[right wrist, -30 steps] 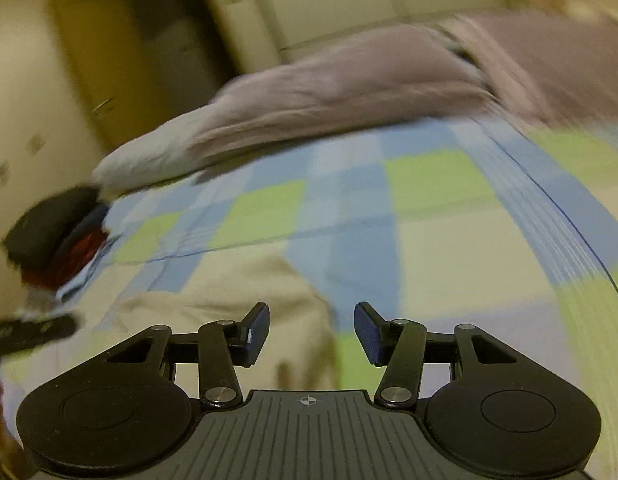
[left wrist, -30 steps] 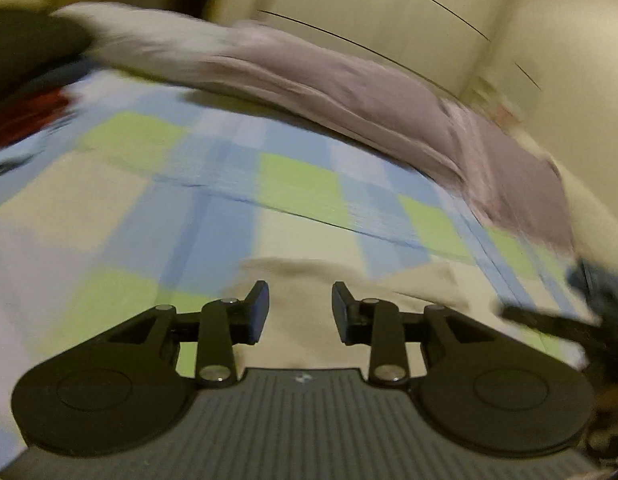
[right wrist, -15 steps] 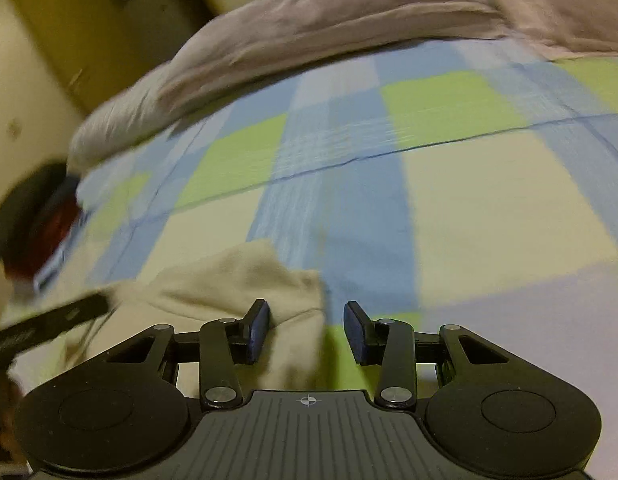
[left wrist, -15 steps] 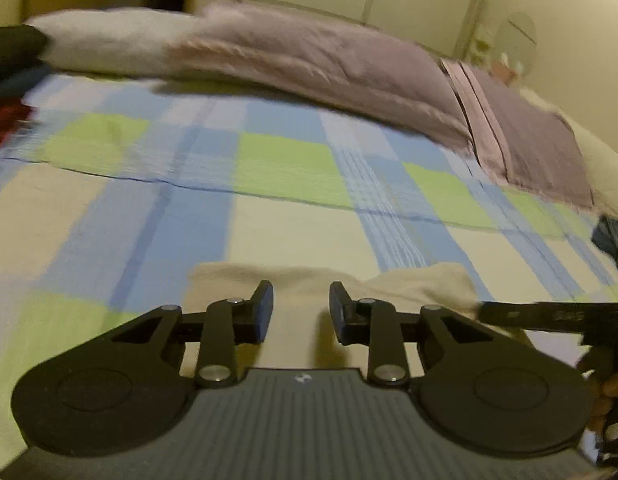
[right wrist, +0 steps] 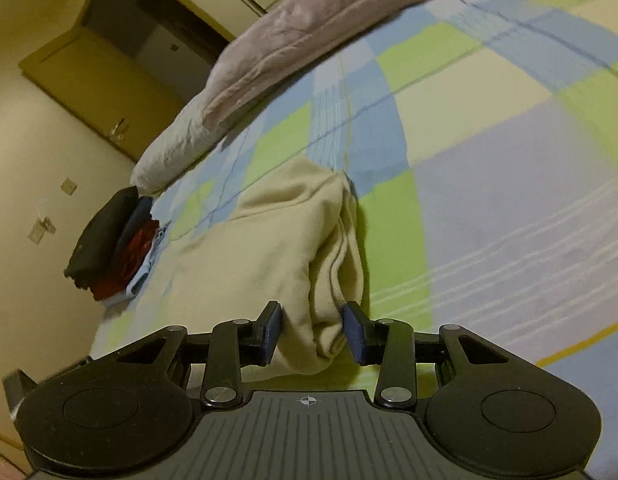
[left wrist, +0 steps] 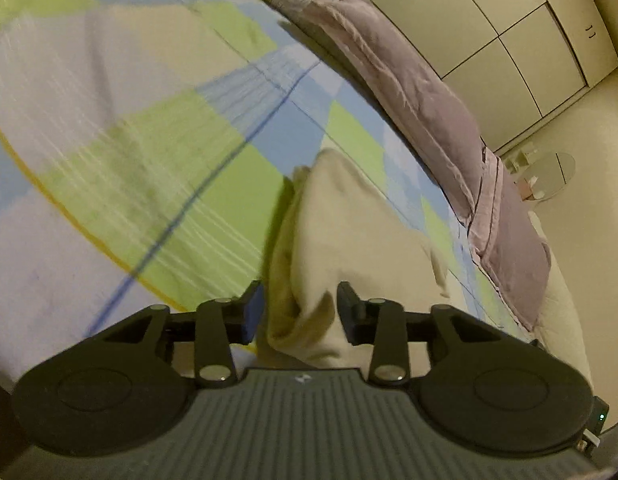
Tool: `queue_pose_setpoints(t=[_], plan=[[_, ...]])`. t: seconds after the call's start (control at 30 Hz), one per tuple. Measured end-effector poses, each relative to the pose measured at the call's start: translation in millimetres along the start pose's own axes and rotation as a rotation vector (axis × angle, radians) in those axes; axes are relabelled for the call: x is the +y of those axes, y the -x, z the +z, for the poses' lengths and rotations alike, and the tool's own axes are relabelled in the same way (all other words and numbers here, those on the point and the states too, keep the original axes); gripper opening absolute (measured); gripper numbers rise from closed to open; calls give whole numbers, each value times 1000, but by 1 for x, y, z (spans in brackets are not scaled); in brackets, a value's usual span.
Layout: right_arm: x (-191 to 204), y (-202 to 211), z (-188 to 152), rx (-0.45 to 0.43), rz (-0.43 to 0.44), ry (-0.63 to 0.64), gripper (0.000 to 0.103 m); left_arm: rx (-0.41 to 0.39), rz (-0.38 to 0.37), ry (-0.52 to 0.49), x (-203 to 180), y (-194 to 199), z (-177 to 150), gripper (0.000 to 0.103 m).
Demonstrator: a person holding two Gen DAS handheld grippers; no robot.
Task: Fold clothes
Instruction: 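Open both grippers and press the folded shirt flat, then pull both grippers back from the folded cream shirt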
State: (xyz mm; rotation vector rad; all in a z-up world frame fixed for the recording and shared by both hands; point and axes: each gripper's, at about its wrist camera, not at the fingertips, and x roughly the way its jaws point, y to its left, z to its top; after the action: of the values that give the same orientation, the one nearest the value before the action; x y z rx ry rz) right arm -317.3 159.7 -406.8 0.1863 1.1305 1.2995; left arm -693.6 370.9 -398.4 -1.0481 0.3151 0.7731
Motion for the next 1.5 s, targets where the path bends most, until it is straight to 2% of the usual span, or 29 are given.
queue_pose_setpoints(t=[0.03,0.07,0.17,0.23,0.27,0.33,0.4,0.5,0.57,0.67,0.73,0.77,0.8,0.9,0.97,1.0,1.07,1.1,1.17,1.2,1.23,1.3,1.33,1.4,1.5], plan=[[1,0,1,-9,6,16,14,-8,-4,-20,-3,1,0,9],[3,0,2,-18,8,32,10,-16,-8,-40,-6,1,0,7],[2,3,5,-30,-79,59,0,-11,50,-138,-13,2,-2,6],[-9,-5,3,-51,-314,122,0,-7,90,-203,-17,2,-3,7],[-20,-4,2,-59,-328,125,0,-5,110,-236,-19,2,-3,8],[-29,9,8,-52,-233,26,0,-2,151,-302,-24,2,-5,8],[-13,20,10,-96,-231,73,0,-41,166,-339,-40,10,-2,9],[22,28,9,-175,-187,185,5,-101,58,-286,-54,23,3,11],[49,19,6,-180,-173,310,9,-91,3,-290,-66,15,7,11],[81,-11,-2,-159,-202,495,9,-42,3,-355,-84,-16,2,11],[86,-35,-12,-142,-250,571,9,33,9,-377,-89,-45,-7,11],[80,-49,-19,-94,-301,593,9,69,31,-404,-92,-59,-13,12],[75,-62,-26,-52,-346,613,9,59,67,-442,-95,-68,-21,12],[64,-63,-35,-78,-339,622,8,43,135,-497,-108,-67,-26,12],[65,-57,-28,-51,-332,579,9,35,160,-495,-115,-56,-25,12],[67,-51,-24,-48,-333,548,9,17,160,-506,-118,-47,-27,12],[74,-32,-21,-99,-328,505,9,-18,138,-524,-122,-30,-37,12],[77,-17,-23,-138,-316,504,9,-8,129,-525,-123,-28,-41,12],[83,-6,-32,-156,-315,523,9,40,142,-539,-122,-38,-53,14],[81,-11,-36,-115,-324,534,10,44,159,-549,-125,-40,-58,15],[78,-15,-40,-78,-334,545,20,45,177,-560,-129,-43,-62,15],[72,-21,-42,-80,-386,557,38,47,213,-572,-140,-34,-63,16],[70,-22,-42,-81,-408,561,58,49,231,-578,-146,-30,-63,17],[74,-3,-37,-85,-390,527,60,44,258,-595,-155,-17,-68,26],[81,25,-36,-94,-344,488,60,53,288,-599,-163,1,-81,31]])
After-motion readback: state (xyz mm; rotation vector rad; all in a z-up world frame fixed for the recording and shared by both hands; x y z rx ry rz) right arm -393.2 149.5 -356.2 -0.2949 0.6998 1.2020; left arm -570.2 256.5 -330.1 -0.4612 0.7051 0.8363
